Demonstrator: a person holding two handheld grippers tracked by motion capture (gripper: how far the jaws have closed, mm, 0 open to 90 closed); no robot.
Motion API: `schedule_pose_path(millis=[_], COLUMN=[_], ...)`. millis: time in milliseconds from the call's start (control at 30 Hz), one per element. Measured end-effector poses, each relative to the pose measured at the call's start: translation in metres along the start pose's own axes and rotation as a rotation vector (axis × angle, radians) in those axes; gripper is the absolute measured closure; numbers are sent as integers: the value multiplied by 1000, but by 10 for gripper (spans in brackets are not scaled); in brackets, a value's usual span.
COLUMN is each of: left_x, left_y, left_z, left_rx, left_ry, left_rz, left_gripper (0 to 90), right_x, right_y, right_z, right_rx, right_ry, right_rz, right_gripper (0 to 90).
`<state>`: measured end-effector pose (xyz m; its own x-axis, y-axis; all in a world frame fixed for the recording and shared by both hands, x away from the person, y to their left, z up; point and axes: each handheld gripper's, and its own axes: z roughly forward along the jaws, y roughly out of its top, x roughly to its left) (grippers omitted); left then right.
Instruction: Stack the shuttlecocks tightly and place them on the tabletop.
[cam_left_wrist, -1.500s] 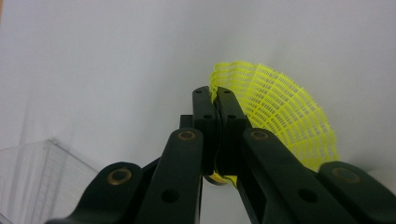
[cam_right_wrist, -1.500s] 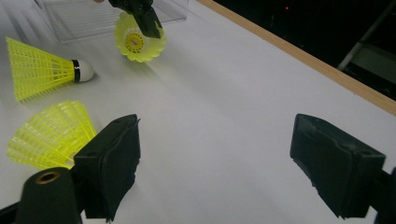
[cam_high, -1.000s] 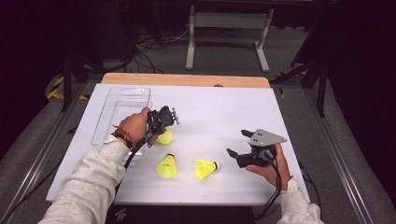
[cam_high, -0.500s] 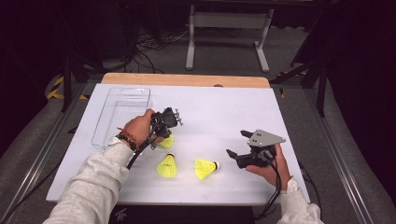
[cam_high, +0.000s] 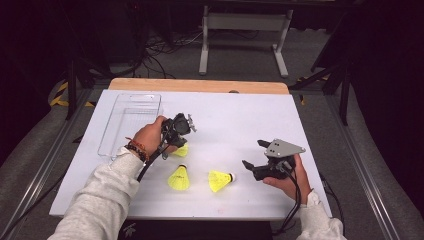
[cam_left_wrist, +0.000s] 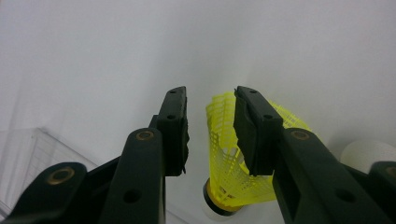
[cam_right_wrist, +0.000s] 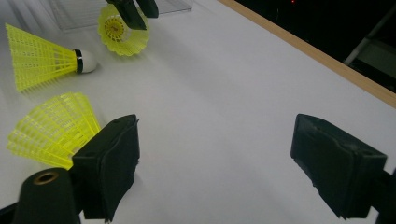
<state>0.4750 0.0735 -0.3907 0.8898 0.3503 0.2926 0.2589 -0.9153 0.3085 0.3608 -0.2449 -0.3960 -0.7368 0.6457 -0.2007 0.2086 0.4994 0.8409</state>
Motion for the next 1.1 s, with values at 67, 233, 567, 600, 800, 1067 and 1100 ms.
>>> schedule_pose_path(millis=[67,233,567,600,800,1067,1100], left_x=[0,2,5,5,3,-1,-1], left_y=[-1,-6,-15,-15,-15,-16,-17], left_z=[-2,-11,-21,-21,-16,-9,-9], left_rx=[-6,-78,-142,-149,-150,-131,-134], left_ry=[-1,12,13,15,-37,-117,-115], left_rz=[-7,-33,-59,-65,-58,-51,-48], left_gripper=[622,559,485,486,508,628,635], right_x=[0,1,1,1,1,2,2], right_y=[0,0,1,1,0,0,0], right_z=[0,1,2,2,2,2,3], right_rx=[-2,0,4,4,3,9,14], right_ry=[0,-1,0,1,1,4,5], right_rz=[1,0,-2,-2,-1,-7,-11], right_gripper=[164,163,164,164,163,164,164])
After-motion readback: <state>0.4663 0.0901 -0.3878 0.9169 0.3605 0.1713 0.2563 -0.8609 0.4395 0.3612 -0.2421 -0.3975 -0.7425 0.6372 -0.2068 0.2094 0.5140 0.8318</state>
